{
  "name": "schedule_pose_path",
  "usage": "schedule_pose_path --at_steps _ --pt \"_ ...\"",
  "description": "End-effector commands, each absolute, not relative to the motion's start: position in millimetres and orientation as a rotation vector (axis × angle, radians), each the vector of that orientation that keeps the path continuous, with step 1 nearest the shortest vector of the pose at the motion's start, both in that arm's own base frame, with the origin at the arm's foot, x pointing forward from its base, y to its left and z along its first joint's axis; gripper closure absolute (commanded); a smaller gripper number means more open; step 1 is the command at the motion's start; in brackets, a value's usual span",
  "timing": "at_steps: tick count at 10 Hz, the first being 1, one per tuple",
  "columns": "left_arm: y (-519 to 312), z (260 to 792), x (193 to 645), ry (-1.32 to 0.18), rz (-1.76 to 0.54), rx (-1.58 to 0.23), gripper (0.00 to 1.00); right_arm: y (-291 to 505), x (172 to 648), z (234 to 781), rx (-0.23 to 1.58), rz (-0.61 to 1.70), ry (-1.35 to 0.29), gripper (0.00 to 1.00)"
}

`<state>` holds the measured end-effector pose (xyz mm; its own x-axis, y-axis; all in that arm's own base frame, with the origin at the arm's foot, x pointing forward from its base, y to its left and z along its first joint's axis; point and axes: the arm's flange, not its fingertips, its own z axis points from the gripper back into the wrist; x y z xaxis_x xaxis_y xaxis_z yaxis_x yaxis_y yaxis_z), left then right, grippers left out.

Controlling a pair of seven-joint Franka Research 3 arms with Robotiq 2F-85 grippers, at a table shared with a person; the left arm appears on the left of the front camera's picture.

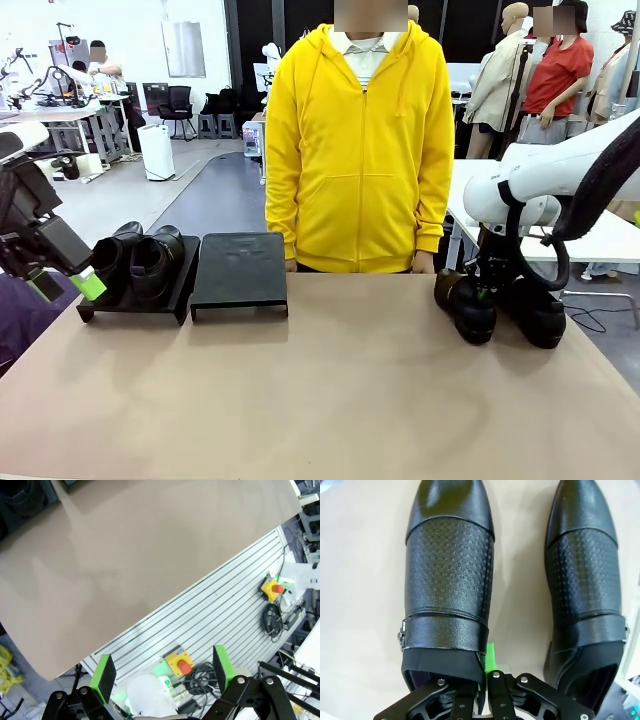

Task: Organize the shoes by placing them on the stand.
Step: Pick up one Shoe and place it in the middle of the table.

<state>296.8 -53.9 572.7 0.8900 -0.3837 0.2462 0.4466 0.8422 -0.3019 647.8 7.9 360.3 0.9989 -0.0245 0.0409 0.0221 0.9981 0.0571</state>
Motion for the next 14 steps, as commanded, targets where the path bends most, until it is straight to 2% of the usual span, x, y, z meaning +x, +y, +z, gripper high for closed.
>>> schedule_pose_path --at_steps 1,2,4,5,7,8,9,10,13,14 --pt "-52 573 297 -0.186 -0.456 -0.382 0.00 13 618 398 0.040 -0.017 -0.083 1.00" --pt "-52 573 297 -0.186 -0.456 -0.382 0.00 16 583 435 0.112 0.005 -0.087 1.00" --pt "-52 573 297 -0.186 -0.456 -0.382 0.00 19 495 484 0.145 -0.010 -0.001 1.00" --pt "-52 573 297 -0.186 -0.456 -0.382 0.00 20 450 489 0.155 -0.056 0.075 1.00" --pt "-52 573 297 -0.186 -0.456 -0.382 0.00 20 373 478 0.161 -0.116 0.067 1.00" --pt "-52 573 297 -0.186 -0.456 -0.382 0.00 13 366 475 0.203 -0.120 0.042 1.00" --pt "-52 573 297 -0.186 -0.456 -0.382 0.00 2 385 477 0.220 -0.069 0.093 1.00" --pt "-52 573 297 -0.186 -0.456 -0.382 0.00 18 366 473 0.157 -0.082 0.105 1.00" --pt "-52 573 297 -0.186 -0.456 -0.382 0.00 13 358 468 0.171 -0.086 0.111 1.00" --pt "-52 573 297 -0.186 -0.456 -0.382 0.00 57 368 462 0.187 0.003 0.081 1.00"
